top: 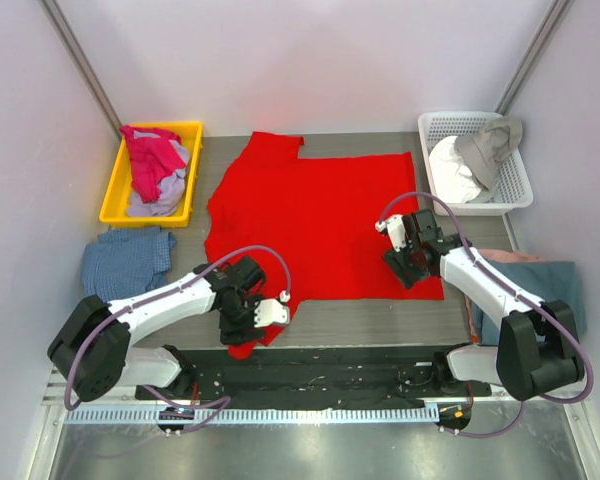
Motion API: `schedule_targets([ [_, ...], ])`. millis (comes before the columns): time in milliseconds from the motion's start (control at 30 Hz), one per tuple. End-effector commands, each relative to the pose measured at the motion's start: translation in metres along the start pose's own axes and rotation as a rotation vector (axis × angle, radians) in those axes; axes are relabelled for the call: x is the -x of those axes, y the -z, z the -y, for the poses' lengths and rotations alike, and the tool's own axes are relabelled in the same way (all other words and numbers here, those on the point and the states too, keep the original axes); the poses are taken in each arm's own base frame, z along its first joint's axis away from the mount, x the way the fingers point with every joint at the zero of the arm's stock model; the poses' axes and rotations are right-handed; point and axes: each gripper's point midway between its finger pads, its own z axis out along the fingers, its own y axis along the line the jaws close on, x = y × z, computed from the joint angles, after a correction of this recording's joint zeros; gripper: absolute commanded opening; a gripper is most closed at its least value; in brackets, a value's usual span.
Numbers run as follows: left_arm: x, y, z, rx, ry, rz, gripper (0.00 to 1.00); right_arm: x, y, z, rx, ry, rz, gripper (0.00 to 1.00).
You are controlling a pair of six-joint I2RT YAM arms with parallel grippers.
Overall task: Fold and stack the t-shirts
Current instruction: Grap the side of the flattened tshirt closest away from the robot with both arms
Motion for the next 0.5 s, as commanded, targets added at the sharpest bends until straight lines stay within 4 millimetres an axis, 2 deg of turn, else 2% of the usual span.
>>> schedule_targets([
  [0,-0.003,-0.006,-0.002,0.019,0.017,-0.016,0.58,0.014,0.010,0.004,-0.022,-0.008,0.066,0.67],
  [100,-0.004,-0.005,0.000,0.027,0.019,-0.019,0.49,0.013,0.010,0.004,-0.024,-0.005,0.065,0.67],
  [167,-0.006,-0.004,-0.001,0.046,0.022,-0.024,0.47,0.012,0.010,0.005,-0.029,-0.003,0.061,0.67],
  [200,-0.006,-0.003,-0.001,0.049,0.024,-0.022,0.38,0.012,0.010,0.005,-0.030,-0.003,0.061,0.66],
  [267,-0.005,-0.001,-0.002,0.063,0.029,-0.016,0.32,0.012,0.010,0.005,-0.030,-0.002,0.061,0.67],
  [300,-0.005,0.000,-0.003,0.065,0.030,-0.018,0.16,0.012,0.010,0.005,-0.030,-0.003,0.061,0.66],
  [367,-0.004,0.002,-0.005,0.078,0.038,-0.017,0.03,0.012,0.010,0.004,-0.027,-0.005,0.062,0.66],
  [467,-0.001,0.008,-0.007,0.098,0.037,-0.010,0.00,0.010,0.010,0.004,-0.029,-0.002,0.062,0.66],
])
